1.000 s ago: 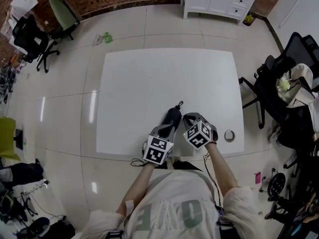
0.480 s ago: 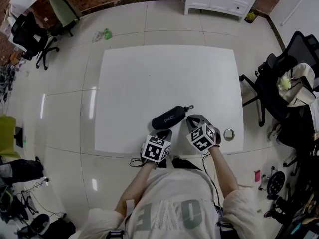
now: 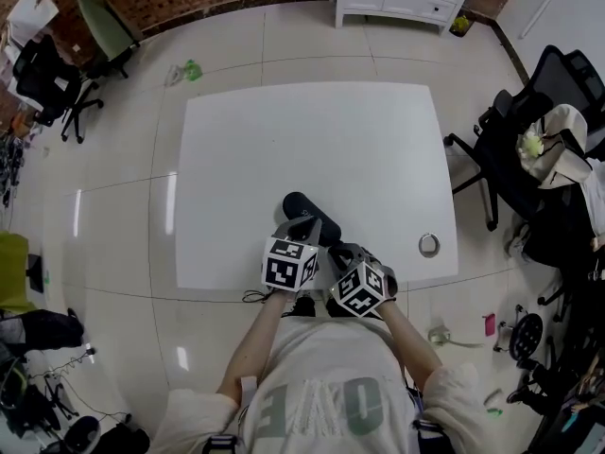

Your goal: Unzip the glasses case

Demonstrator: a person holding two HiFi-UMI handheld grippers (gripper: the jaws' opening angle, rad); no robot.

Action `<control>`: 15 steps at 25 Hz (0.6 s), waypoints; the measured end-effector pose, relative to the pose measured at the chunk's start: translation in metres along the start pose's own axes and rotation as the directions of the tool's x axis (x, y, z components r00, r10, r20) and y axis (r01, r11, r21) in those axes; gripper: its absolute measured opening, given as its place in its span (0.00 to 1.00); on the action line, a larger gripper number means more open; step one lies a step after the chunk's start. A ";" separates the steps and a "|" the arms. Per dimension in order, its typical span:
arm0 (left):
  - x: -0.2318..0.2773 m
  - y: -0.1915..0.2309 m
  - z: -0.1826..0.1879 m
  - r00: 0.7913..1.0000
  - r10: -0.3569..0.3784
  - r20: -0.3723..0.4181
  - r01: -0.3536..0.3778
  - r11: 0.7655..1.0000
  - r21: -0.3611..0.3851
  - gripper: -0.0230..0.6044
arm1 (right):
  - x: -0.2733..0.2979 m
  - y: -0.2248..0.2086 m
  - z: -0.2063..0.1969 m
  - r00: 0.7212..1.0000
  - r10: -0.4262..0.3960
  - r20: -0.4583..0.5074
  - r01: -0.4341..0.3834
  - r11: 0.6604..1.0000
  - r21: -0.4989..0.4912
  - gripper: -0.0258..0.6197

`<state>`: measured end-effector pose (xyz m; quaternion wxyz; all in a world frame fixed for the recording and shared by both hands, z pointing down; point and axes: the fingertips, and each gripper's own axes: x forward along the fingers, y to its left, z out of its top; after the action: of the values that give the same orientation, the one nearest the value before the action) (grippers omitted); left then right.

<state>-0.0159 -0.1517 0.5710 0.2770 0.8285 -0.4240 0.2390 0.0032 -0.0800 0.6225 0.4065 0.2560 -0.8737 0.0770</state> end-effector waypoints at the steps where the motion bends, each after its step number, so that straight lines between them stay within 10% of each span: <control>1: 0.007 -0.004 -0.002 1.000 -0.007 -0.012 0.008 1.000 0.015 0.04 | 0.000 0.002 0.001 1.000 0.000 0.002 0.000 1.000 0.006 0.04; 15: 0.009 -0.007 -0.015 1.000 -0.012 -0.001 0.012 1.000 0.024 0.04 | -0.022 -0.047 -0.029 0.990 -0.134 -0.050 0.138 0.986 0.089 0.04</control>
<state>-0.0075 -0.1439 0.5860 0.2688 0.8342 -0.4158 0.2429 0.0584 -0.1015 0.6216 0.4176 0.3319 -0.8405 0.0947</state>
